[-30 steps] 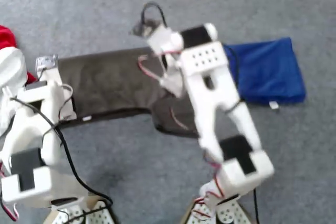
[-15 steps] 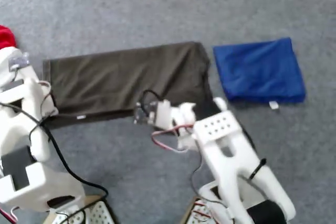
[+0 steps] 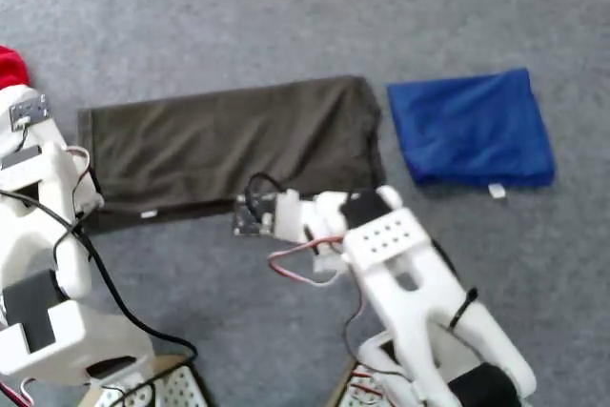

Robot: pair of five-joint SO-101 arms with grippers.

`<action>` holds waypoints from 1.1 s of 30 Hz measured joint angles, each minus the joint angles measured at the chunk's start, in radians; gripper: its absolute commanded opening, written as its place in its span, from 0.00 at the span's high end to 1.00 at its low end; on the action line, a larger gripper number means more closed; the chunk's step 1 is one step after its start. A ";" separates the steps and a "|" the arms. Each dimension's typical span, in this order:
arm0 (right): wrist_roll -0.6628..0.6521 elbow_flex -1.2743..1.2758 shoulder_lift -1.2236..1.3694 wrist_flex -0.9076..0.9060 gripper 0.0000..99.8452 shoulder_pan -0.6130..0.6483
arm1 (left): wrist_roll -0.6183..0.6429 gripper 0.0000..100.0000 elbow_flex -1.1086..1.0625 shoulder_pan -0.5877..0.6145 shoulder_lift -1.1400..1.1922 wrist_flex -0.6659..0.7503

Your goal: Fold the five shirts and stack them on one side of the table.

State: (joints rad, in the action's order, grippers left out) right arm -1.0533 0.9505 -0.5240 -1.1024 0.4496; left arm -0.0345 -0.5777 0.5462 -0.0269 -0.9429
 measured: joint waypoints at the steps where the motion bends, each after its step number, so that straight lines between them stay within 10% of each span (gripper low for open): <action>1: 0.000 0.000 0.023 0.017 0.81 0.003 | 0.000 0.97 -0.011 0.000 0.000 0.009; 33: 0.000 -0.236 0.545 0.161 0.99 -0.068 | 0.000 0.97 -0.014 0.000 0.000 0.032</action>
State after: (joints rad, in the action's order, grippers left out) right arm -1.0533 0.7142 0.0207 -0.9413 0.3821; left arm -0.0345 -0.5915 0.5462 -0.0269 -0.9106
